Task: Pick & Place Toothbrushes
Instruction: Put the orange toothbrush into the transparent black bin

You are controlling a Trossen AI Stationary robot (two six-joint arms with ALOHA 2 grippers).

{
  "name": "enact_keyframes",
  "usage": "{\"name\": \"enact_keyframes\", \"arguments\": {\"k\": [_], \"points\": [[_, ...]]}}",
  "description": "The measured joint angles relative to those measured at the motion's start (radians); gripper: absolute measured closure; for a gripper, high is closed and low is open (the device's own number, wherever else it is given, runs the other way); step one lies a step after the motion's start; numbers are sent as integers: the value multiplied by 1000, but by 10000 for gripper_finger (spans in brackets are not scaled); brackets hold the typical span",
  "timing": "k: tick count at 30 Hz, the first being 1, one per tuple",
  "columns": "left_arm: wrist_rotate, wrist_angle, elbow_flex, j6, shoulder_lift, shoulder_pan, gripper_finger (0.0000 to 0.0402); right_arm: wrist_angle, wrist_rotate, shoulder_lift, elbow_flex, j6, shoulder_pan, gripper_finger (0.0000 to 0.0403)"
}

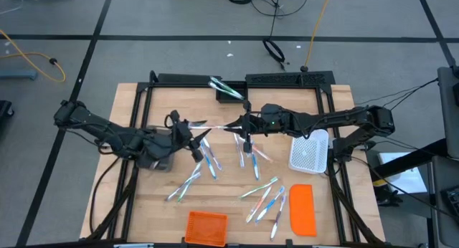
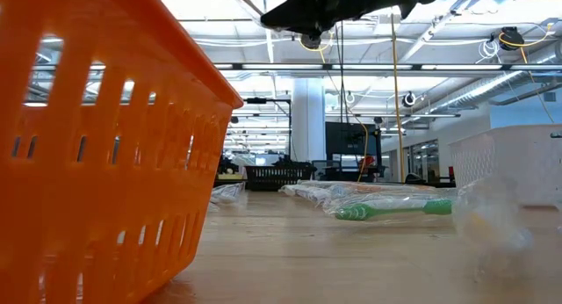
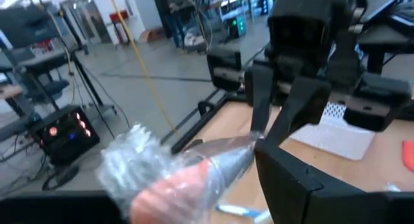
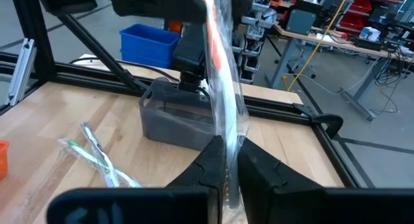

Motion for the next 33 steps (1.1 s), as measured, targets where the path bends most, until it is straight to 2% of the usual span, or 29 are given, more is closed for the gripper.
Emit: {"name": "enact_keyframes", "arguments": {"k": [6,9,13,14,23,33], "points": [[112,49,0,51,0,6,273,-8,-2,1,0,0,0,384],[123,48,0,51,0,6,310,-7,-4,1,0,-2,0,384],[131,49,0,60,0,6,383,-5,-3,1,0,-5,0,383],[131,48,0,61,0,6,388,-5,-4,1,0,-6,0,383],[132,48,0,60,0,6,392,-5,0,1,0,-5,0,376],[126,30,0,53,-6,5,394,-26,6,1,0,-19,0,324]]}}
